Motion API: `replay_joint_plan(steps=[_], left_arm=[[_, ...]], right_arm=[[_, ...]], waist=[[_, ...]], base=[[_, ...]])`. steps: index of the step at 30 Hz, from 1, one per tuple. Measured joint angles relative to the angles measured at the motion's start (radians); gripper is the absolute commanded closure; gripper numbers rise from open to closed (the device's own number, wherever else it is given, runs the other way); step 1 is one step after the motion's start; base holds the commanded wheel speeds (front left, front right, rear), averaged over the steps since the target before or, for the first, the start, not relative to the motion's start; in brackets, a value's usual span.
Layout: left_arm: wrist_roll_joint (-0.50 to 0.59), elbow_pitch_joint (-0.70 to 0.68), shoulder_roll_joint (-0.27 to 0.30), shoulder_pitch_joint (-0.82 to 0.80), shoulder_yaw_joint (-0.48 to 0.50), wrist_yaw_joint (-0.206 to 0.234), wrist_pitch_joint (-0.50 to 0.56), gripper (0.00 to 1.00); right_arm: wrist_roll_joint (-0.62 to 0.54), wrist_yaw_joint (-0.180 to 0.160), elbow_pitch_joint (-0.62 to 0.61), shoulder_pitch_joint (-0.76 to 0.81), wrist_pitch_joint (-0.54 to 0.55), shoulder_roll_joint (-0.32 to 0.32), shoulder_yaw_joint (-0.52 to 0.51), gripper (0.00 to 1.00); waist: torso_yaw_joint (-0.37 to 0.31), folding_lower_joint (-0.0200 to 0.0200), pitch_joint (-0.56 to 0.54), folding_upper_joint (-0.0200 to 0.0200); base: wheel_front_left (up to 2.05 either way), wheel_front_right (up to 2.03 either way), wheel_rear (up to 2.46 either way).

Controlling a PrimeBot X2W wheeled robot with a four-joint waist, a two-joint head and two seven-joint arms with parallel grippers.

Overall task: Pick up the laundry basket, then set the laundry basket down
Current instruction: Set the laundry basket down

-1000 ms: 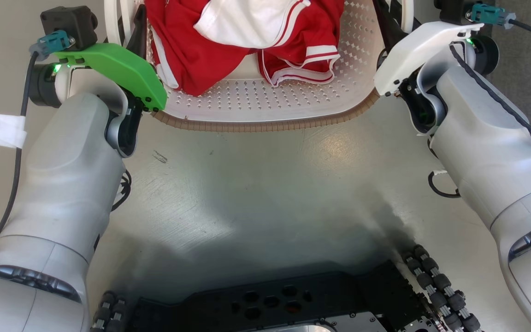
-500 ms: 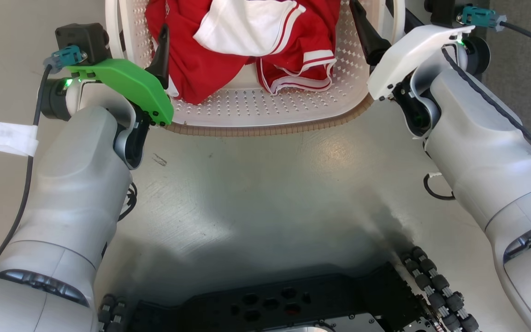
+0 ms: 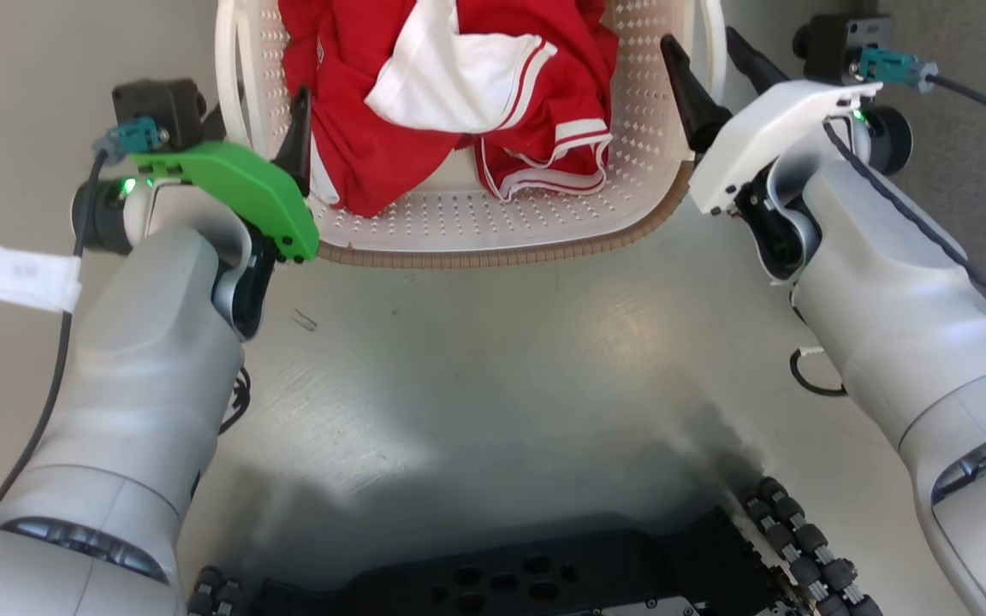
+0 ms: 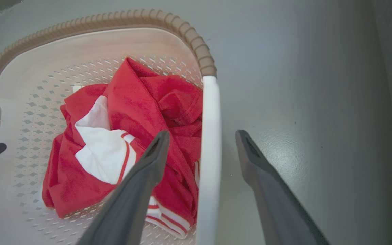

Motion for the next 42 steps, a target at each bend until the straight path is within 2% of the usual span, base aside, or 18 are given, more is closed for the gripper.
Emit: replay_joint_plan(steps=[13, 21, 31, 42], left_arm=[[0.025, -0.012, 0.019, 0.070, 0.037, 0.000, 0.001, 0.00], [0.058, -0.067, 0.030, 0.122, 0.075, 0.000, 0.001, 0.00], [0.086, -0.187, 0.048, 0.188, 0.140, 0.000, 0.004, 0.00], [0.126, -0.305, 0.052, 0.318, 0.201, 0.000, 0.004, 0.00]], right_arm=[[-0.023, 0.000, -0.015, 0.059, 0.000, 0.000, -0.045, 0.00], [-0.037, 0.000, -0.044, 0.117, 0.000, -0.003, -0.071, 0.00], [-0.078, 0.000, -0.139, 0.186, 0.000, -0.035, -0.127, 0.00], [-0.135, 0.000, -0.268, 0.303, 0.000, -0.037, -0.191, 0.00]], waist=[[-0.003, 0.0000, -0.117, 0.0000], [-0.005, 0.0000, -0.218, 0.0000], [-0.001, 0.0000, -0.357, 0.0000], [0.009, 0.0000, -0.515, 0.0000]], base=[[0.00, 0.00, 0.00], [0.00, 0.00, 0.00], [0.00, 0.00, 0.00], [0.00, 0.00, 0.00]])
